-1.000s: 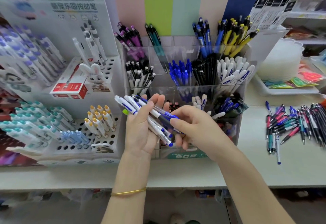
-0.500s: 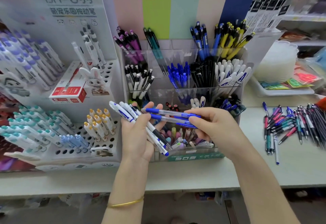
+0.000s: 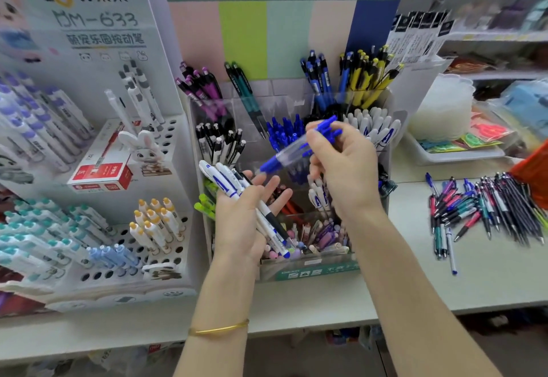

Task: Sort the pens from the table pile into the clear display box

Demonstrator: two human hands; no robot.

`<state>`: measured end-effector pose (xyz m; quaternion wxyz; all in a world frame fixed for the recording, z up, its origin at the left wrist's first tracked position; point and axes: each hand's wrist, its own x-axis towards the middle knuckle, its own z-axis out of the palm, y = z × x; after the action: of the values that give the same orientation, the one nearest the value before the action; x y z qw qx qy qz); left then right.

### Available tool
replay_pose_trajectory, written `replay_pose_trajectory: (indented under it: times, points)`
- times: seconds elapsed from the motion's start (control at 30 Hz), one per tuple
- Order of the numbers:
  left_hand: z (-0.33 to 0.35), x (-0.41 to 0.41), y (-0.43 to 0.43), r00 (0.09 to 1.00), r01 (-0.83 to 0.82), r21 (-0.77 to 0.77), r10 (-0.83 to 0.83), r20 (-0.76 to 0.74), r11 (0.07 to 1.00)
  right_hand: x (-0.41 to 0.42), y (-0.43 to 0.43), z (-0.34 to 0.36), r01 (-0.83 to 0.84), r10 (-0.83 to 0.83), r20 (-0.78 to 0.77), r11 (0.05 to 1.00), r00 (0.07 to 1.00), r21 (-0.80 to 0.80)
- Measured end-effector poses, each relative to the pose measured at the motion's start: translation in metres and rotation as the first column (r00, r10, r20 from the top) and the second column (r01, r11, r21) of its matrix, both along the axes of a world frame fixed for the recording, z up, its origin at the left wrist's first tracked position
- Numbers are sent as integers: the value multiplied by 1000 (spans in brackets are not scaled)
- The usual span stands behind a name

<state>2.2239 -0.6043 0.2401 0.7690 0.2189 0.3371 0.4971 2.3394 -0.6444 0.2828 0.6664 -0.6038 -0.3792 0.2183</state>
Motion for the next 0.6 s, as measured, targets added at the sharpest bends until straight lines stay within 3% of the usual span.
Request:
replay_pose_trajectory:
  times: [0.17, 0.3, 0.4, 0.5, 0.6]
  points:
    - [4, -1, 4, 999, -22, -17, 21, -24, 1000, 2, 34, 7, 25, -30, 136, 999, 990, 33]
    - [6, 1, 3, 1000, 10, -34, -10, -17, 999, 2, 49, -6, 163, -177, 254, 984, 951, 72]
    - [7, 0, 5, 1000, 27, -33, -27, -6, 999, 9, 47, -3, 224, -257, 385, 966, 887, 129]
    - [7, 0, 7, 999, 51, -28, -52, -8, 998, 11, 42, 5, 279, -316, 566, 948, 762, 155]
    - [8, 2, 9, 996, 82, -23, -82, -19, 996, 11, 46, 7, 281, -252, 682, 957, 687, 71]
